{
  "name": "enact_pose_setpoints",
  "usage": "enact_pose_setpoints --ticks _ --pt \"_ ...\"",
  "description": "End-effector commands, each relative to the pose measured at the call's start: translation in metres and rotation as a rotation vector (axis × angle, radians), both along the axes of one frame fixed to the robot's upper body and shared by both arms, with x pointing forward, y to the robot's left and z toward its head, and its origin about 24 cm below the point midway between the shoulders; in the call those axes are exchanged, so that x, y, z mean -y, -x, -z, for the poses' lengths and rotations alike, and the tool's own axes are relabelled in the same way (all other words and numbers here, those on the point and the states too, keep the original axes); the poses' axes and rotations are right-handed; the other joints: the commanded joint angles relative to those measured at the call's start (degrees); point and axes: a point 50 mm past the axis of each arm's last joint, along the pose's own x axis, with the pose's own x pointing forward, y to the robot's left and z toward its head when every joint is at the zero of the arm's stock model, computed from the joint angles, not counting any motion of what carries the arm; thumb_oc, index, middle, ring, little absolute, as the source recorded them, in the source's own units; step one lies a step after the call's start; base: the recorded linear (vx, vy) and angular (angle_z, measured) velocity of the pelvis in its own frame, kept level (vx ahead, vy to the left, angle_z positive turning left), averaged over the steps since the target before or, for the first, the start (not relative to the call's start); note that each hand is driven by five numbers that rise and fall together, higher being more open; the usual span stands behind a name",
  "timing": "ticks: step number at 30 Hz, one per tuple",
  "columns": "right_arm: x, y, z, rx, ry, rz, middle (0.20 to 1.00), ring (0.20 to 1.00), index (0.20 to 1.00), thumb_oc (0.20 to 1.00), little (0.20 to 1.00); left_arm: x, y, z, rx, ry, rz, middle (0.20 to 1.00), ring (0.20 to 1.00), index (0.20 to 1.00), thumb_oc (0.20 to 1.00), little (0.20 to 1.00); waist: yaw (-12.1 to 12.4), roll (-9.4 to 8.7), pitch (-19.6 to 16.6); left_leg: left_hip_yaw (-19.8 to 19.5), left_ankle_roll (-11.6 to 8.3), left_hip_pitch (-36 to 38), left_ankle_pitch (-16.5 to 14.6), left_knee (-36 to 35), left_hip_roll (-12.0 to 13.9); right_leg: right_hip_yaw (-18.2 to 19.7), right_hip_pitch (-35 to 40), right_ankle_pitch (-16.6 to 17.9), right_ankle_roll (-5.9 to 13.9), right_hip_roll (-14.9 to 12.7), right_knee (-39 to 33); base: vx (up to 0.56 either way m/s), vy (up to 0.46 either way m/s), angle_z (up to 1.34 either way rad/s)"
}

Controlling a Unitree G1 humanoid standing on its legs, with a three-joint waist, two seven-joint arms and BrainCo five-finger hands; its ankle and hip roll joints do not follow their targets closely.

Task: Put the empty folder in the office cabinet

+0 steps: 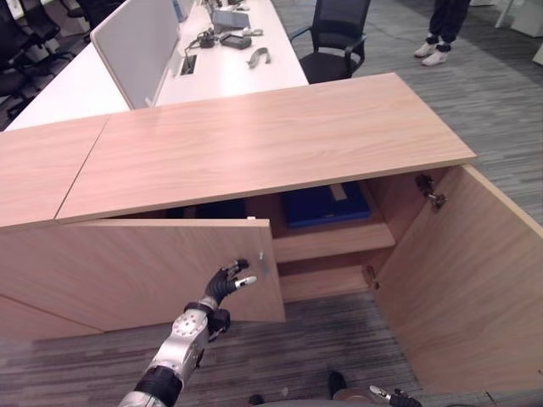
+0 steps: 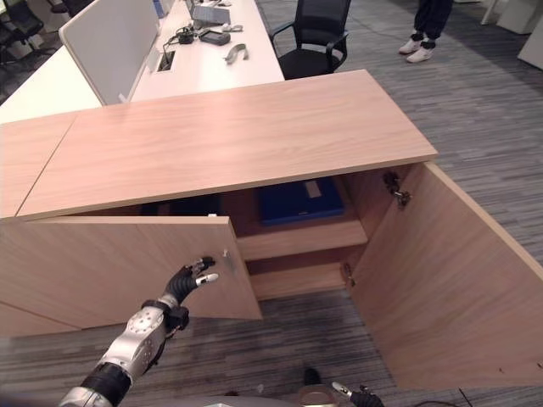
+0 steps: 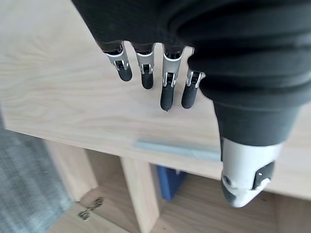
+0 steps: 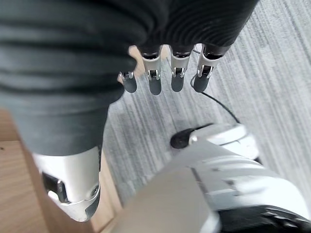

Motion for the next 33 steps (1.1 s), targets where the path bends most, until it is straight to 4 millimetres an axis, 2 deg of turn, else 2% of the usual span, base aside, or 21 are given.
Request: enact_pose_setpoints --ticks 1,3,4,5,6,7,10,15,21,22,23,24,25,26,27,29,31,32,33 --pt "-0.002 -0.007 -0.001 0.013 0.001 -0.047 1.000 1.000 1.000 1.000 1.000 0.001 -0.049 -0.052 0.258 -0.014 -0.010 1.000 1.000 1.000 1.000 1.000 -1.40 -2.49 -3.12 1.19 -0.57 -5.38 1.77 0.18 -0.12 -0.56 3.63 -7.21 4.03 -2.21 1.14 0.10 0.113 -0.14" --pt "-0.008 -0.005 0.001 0.007 -0.023 -0.054 1.000 1.000 1.000 1.000 1.000 -0.012 -0.064 -0.064 0.280 -0.058 -0.056 1.000 1.000 1.000 1.000 1.000 -2.54 -3.27 -4.09 3.24 0.40 -4.34 0.47 0.31 -0.69 1.45 2.30 -7.07 5.23 -3.00 2.95 0.12 0.141 -0.25" --pt "-0.008 -0.005 0.001 0.007 -0.024 -0.054 1.000 1.000 1.000 1.000 1.000 -0.012 -0.064 -0.064 0.280 -0.058 -0.056 1.000 1.000 1.000 1.000 1.000 -2.48 -3.29 -4.07 3.32 0.41 -4.32 0.45 0.32 -0.70 1.53 2.26 -7.11 5.25 -3.01 3.01 0.11 0.131 -0.29" --pt "-0.011 -0.005 0.002 0.006 -0.032 -0.061 1.000 1.000 1.000 1.000 1.000 -0.021 -0.071 -0.073 0.306 -0.071 -0.087 1.000 1.000 1.000 1.000 1.000 -2.68 -3.59 -4.35 4.15 0.73 -3.94 0.02 0.34 -0.88 2.32 1.58 -7.00 5.68 -3.19 3.76 0.05 0.059 -0.31" --pt "-0.011 -0.005 0.002 0.006 -0.033 -0.061 1.000 1.000 1.000 1.000 1.000 -0.021 -0.072 -0.073 0.306 -0.071 -0.087 1.000 1.000 1.000 1.000 1.000 -2.62 -3.61 -4.33 4.23 0.74 -3.92 0.00 0.34 -0.89 2.40 1.53 -7.04 5.69 -3.20 3.81 0.09 0.127 -0.46" --pt "-0.014 -0.006 0.002 0.004 -0.043 -0.074 1.000 1.000 1.000 1.000 1.000 -0.028 -0.079 -0.083 0.332 -0.076 -0.114 1.000 1.000 1.000 1.000 1.000 -2.99 -3.89 -4.39 5.07 1.13 -3.53 -0.41 0.32 -1.12 2.96 0.77 -6.75 6.40 -3.54 4.53 0.04 0.071 -0.48" --pt "-0.016 -0.005 0.003 -0.002 -0.054 -0.079 1.000 1.000 1.000 1.000 1.000 -0.035 -0.085 -0.094 0.363 -0.100 -0.129 1.000 1.000 1.000 1.000 1.000 -3.15 -4.24 -4.49 6.06 1.58 -3.00 -0.99 0.23 -1.53 3.08 0.02 -6.28 7.14 -4.09 5.07 0.05 0.100 -0.27" --pt "-0.018 0.001 0.005 -0.019 -0.065 -0.072 1.000 1.000 1.000 1.000 1.000 -0.041 -0.086 -0.096 0.366 -0.110 -0.150 1.000 1.000 1.000 1.000 1.000 -3.11 -4.54 -4.80 6.51 2.10 -2.43 -1.81 0.17 -2.21 2.63 -0.30 -5.73 7.87 -4.93 5.25 0.03 0.088 -0.10" --pt "-0.017 -0.009 0.002 0.029 -0.070 -0.004 1.000 1.000 1.000 1.000 1.000 -0.020 -0.071 -0.081 0.344 -0.057 -0.081 1.000 1.000 1.000 1.000 1.000 -2.36 -4.68 -4.11 6.74 2.54 -2.90 -2.12 0.27 -2.55 0.70 -1.61 -4.64 8.58 -5.78 6.05 -0.02 0.016 0.01" --pt "-0.017 -0.014 0.001 0.047 -0.069 0.007 1.000 1.000 1.000 1.000 1.000 -0.015 -0.068 -0.078 0.340 -0.036 -0.074 1.000 1.000 1.000 1.000 1.000 -2.03 -4.56 -3.46 7.12 2.54 -3.10 -2.02 0.33 -2.32 -0.43 -2.60 -4.24 8.75 -6.00 7.38 -0.13 -0.051 0.00" --pt "-0.015 -0.022 -0.001 0.073 -0.062 0.019 1.000 1.000 1.000 1.000 1.000 -0.012 -0.064 -0.075 0.332 -0.012 -0.068 1.000 1.000 1.000 1.000 1.000 -0.90 -4.16 -2.52 8.12 2.42 -3.43 -1.84 0.52 -1.68 -4.63 -4.23 -3.28 9.05 -7.08 9.67 -0.11 -0.052 -0.02" --pt "-0.015 -0.022 -0.001 0.073 -0.061 0.020 1.000 1.000 1.000 1.000 1.000 -0.011 -0.064 -0.075 0.332 -0.012 -0.067 1.000 1.000 1.000 1.000 1.000 -0.89 -4.11 -2.49 8.09 2.40 -3.43 -1.92 0.58 -1.64 -4.65 -4.35 -3.50 9.02 -7.05 10.01 -0.20 -0.059 -0.21" --pt "-0.014 -0.034 -0.004 0.108 -0.055 0.052 1.000 1.000 1.000 1.000 1.000 -0.005 -0.052 -0.068 0.310 0.014 -0.030 1.000 1.000 1.000 1.000 1.000 1.69 -2.73 -1.72 10.77 2.02 -4.43 -1.39 0.97 -0.34 -17.41 -4.66 -3.55 7.88 -10.83 12.77 -0.22 -0.028 -0.83" --pt "-0.016 -0.042 -0.005 0.130 -0.061 0.048 1.000 1.000 1.000 1.000 1.000 -0.003 -0.038 -0.051 0.244 0.027 -0.009 1.000 1.000 1.000 1.000 1.000 3.04 -2.08 -1.61 13.60 2.11 -5.14 -0.91 1.58 0.43 -27.10 -3.87 -3.61 6.36 -14.20 16.45 -0.27 -0.042 -1.09" --pt "-0.017 -0.044 -0.006 0.136 -0.061 0.038 1.000 1.000 1.000 1.000 1.000 -0.003 -0.031 -0.044 0.217 0.022 0.003 1.000 1.000 1.000 1.000 1.000 3.48 -1.91 -1.65 15.17 2.30 -5.34 -0.77 1.96 0.75 -29.92 -3.58 -3.71 5.99 -15.19 18.38 -0.13 -0.021 -1.39" --pt "-0.018 -0.046 -0.006 0.139 -0.062 0.029 1.000 1.000 1.000 1.000 1.000 -0.003 -0.025 -0.037 0.188 0.016 0.012 1.000 1.000 1.000 1.000 1.000 3.79 -1.96 -1.68 15.82 2.08 -4.66 -1.48 1.73 0.83 -30.49 -2.92 -4.93 6.45 -15.70 20.19 -0.03 -0.045 -0.96" --pt "-0.021 -0.046 -0.006 0.139 -0.066 0.022 1.000 1.000 1.000 1.000 1.000 -0.002 -0.014 -0.024 0.134 0.017 0.027 1.000 1.000 1.000 1.000 1.000 4.12 -2.56 -1.78 18.49 2.14 -4.96 -0.68 2.36 0.77 -31.87 -2.55 -2.93 6.52 -16.29 19.45 -0.09 -0.140 -0.37" --pt "-0.020 -0.046 -0.006 0.140 -0.067 0.029 1.000 1.000 1.000 1.000 1.000 -0.001 -0.008 -0.016 0.101 0.019 0.032 1.000 1.000 1.000 1.000 1.000 4.10 -2.77 -2.01 19.12 1.89 -5.04 -0.57 2.45 0.94 -31.91 -1.77 -3.07 6.68 -16.11 17.23 -0.09 -0.265 -0.44" --pt "-0.019 -0.045 -0.006 0.140 -0.062 0.033 1.000 1.000 1.000 1.000 1.000 -0.001 0.002 -0.008 0.065 0.001 0.057 1.000 1.000 1.000 1.000 1.000 4.04 -2.92 -2.41 20.32 1.41 -5.32 -0.28 2.92 1.14 -31.47 -0.03 -2.52 6.76 -14.85 12.07 -0.07 -0.196 -0.56"
